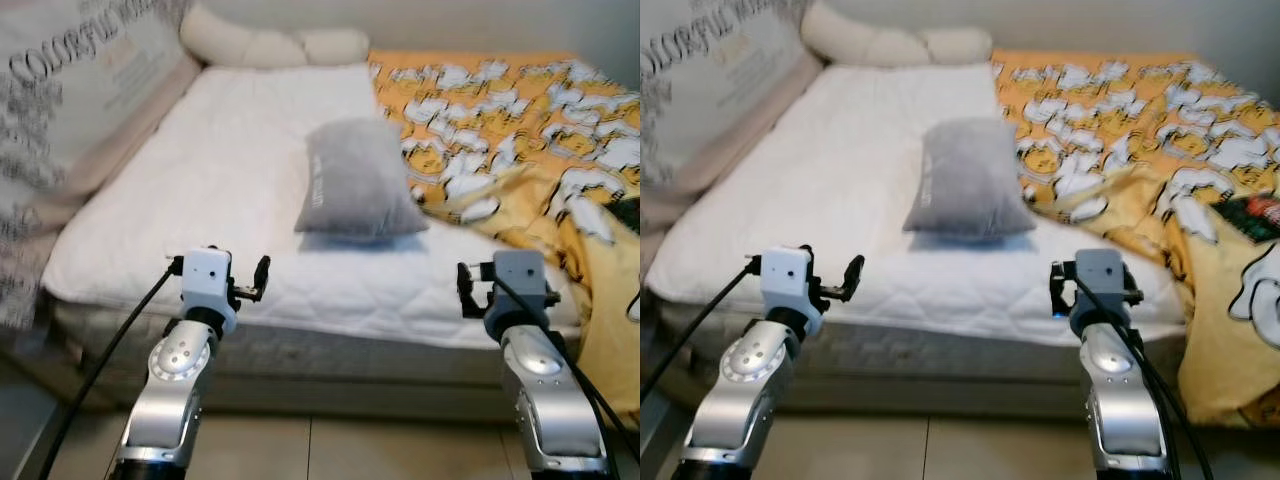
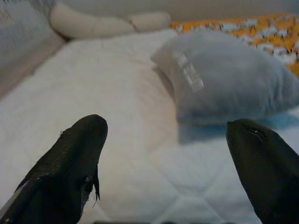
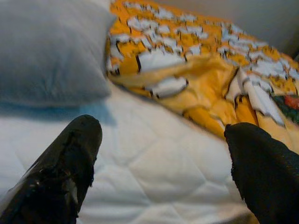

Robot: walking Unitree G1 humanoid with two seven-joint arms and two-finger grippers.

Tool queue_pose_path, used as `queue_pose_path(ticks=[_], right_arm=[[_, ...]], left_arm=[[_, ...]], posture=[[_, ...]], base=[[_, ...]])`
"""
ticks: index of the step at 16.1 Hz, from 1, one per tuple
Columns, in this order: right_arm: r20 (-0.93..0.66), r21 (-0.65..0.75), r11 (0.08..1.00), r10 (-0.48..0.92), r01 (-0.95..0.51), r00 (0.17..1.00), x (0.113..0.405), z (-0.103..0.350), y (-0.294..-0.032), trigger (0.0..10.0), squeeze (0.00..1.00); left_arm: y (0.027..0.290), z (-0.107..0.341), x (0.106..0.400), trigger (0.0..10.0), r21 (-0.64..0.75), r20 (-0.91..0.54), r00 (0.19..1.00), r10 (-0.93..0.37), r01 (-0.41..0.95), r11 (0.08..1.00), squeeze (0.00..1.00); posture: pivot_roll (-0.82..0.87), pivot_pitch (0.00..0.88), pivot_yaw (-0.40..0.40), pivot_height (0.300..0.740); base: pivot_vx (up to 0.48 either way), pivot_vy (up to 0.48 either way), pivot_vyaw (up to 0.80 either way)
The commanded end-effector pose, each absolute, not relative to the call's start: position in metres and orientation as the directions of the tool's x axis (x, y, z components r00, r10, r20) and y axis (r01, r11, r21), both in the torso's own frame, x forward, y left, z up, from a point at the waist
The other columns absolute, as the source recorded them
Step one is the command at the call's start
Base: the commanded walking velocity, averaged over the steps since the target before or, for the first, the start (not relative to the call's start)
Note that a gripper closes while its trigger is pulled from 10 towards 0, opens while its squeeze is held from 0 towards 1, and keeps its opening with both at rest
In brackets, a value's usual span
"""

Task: Clean up the room

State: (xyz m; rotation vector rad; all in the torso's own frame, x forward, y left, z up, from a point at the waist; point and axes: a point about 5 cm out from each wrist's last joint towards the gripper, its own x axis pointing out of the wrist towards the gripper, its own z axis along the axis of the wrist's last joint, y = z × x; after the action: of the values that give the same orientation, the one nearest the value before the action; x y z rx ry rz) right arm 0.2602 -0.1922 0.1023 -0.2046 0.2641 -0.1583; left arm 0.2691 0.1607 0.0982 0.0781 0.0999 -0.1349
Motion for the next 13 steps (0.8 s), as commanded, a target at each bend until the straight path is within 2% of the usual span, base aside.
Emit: queue_pose_path(ticks=[1, 9, 11, 13], right_arm=[[-0.228, -0.209, 0.972, -0.151, 0.103, 0.962, 0.2632, 0.1064, -0.1827, 10.0, 0.0], [-0.236, -0.209, 0.973, -0.143, 0.094, 0.961, 0.2637, 0.1053, -0.1812, 10.0, 0.0], [-0.239, -0.211, 0.973, -0.145, 0.095, 0.96, 0.2641, 0.105, -0.1811, 10.0, 0.0], [-0.233, -0.215, 0.972, -0.15, 0.1, 0.961, 0.2655, 0.1059, -0.1815, 10.0, 0.0]], left_arm=[[0.1707, 0.0997, 0.2693, 10.0, 0.079, -0.105, 0.989, -0.103, 0.112, 0.991, 0.0], [0.1727, 0.1001, 0.2699, 10.0, 0.08, -0.105, 0.989, -0.105, 0.113, 0.99, 0.0], [0.1732, 0.1004, 0.2704, 10.0, 0.08, -0.104, 0.989, -0.105, 0.114, 0.99, 0.0], [0.1725, 0.1013, 0.272, 10.0, 0.08, -0.102, 0.989, -0.109, 0.117, 0.99, 0.0]], posture=[[-0.02, 0.0, 0.013, 0.74], [-0.01, 0.0, 0.011, 0.74], [-0.01, 0.0, 0.011, 0.74], [-0.01, 0.0, 0.013, 0.74]], base=[[0.3, 0.0, 0.0], [0.303, 0.0, 0.0], [0.313, 0.0, -0.78], [0.315, 0.0, 0.0]])
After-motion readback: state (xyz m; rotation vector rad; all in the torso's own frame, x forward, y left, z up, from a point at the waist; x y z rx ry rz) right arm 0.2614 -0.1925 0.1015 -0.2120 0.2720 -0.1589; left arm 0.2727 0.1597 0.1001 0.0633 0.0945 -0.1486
